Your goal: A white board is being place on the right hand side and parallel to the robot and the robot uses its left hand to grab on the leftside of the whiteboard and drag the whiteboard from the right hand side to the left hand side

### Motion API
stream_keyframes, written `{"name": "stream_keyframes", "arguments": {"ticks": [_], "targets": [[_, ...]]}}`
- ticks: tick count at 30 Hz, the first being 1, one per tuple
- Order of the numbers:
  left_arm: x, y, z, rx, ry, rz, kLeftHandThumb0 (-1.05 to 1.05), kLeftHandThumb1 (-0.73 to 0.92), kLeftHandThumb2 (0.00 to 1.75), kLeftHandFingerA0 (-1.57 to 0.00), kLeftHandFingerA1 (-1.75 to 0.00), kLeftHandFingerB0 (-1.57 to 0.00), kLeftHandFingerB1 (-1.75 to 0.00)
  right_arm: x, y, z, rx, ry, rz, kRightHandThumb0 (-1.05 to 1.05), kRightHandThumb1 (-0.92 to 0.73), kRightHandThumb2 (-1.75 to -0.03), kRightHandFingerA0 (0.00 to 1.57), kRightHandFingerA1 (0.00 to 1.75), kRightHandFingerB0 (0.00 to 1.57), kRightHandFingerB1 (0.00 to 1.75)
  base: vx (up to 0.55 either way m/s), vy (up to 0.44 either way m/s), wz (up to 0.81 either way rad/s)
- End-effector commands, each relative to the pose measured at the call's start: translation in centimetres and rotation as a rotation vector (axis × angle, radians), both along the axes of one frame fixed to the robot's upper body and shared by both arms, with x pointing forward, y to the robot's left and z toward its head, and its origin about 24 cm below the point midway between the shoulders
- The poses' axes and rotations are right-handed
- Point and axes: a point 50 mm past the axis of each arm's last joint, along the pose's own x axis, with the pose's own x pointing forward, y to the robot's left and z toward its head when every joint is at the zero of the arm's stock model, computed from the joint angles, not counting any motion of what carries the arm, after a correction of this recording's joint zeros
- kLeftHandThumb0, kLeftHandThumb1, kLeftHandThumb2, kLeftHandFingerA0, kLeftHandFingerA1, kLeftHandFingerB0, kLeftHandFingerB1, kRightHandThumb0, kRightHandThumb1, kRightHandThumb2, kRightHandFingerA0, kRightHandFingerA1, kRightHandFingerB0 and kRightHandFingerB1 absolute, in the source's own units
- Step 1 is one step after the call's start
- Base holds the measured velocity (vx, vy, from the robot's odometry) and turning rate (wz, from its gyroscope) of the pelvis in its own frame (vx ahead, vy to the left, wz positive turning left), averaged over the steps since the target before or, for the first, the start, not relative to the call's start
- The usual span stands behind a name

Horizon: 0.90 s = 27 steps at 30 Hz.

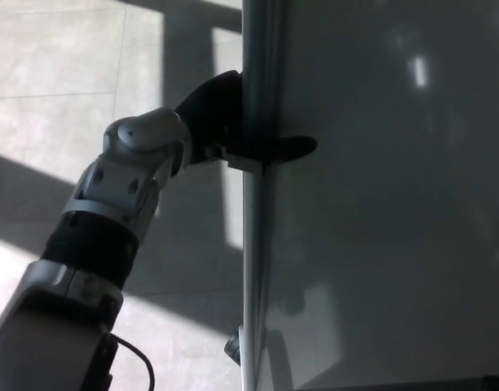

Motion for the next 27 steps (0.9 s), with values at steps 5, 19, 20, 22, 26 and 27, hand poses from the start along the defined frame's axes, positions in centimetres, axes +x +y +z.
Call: {"name": "stream_keyframes", "arguments": {"ticks": [5, 19, 20, 22, 26, 27], "targets": [[-0.6, 4.8, -1.4, 0.100, 0.048, -0.077, -0.37, 0.62, 0.61, -1.02, -0.50, -1.02, -0.55, -0.1, -0.5, 0.1, -0.024, 0.006, -0.003, -0.50, -0.58, -1.12, 0.76, 0.94, 0.25, 0.65, 0.00, 0.000, 0.00], [-1.5, 8.4, -1.4, 0.140, 0.182, -0.135, -0.25, 0.63, 0.59, -0.86, -0.47, -1.00, -0.56, -0.1, -0.5, 0.2, -0.029, 0.013, 0.004, -0.52, -0.69, -0.86, 0.73, 1.00, 0.27, 0.70, 0.00, 0.000, 0.00], [-1.6, 8.6, -1.3, 0.144, 0.189, -0.135, -0.25, 0.63, 0.59, -0.86, -0.47, -1.00, -0.56, -0.1, -0.5, 0.1, -0.014, 0.018, -0.001, -0.52, -0.69, -0.86, 0.73, 1.00, 0.27, 0.70, 0.00, 0.000, 0.00], [-1.8, 9.3, -1.2, 0.154, 0.180, -0.141, -0.21, 0.67, 0.60, -0.91, -0.47, -0.98, -0.57, -0.1, -0.5, 0.2, -0.027, 0.018, 0.008, -0.53, -0.72, -0.85, 0.73, 0.98, 0.28, 0.69, 0.00, 0.000, 0.00], [-2.3, 10.8, -1.4, 0.181, 0.194, -0.099, -0.16, 0.68, 0.61, -0.93, -0.48, -0.99, -0.55, -0.1, -0.7, 0.2, -0.020, 0.021, 0.007, -0.53, -0.71, -0.85, 0.73, 1.00, 0.27, 0.70, 0.00, 0.000, 0.00], [-2.4, 11.1, -1.4, 0.185, 0.200, -0.091, -0.16, 0.68, 0.61, -0.93, -0.48, -0.99, -0.55, 0.0, -0.7, 0.2, -0.015, 0.023, 0.010, -0.53, -0.71, -0.85, 0.73, 1.00, 0.27, 0.70, 0.00, 0.000, 0.00]]}}
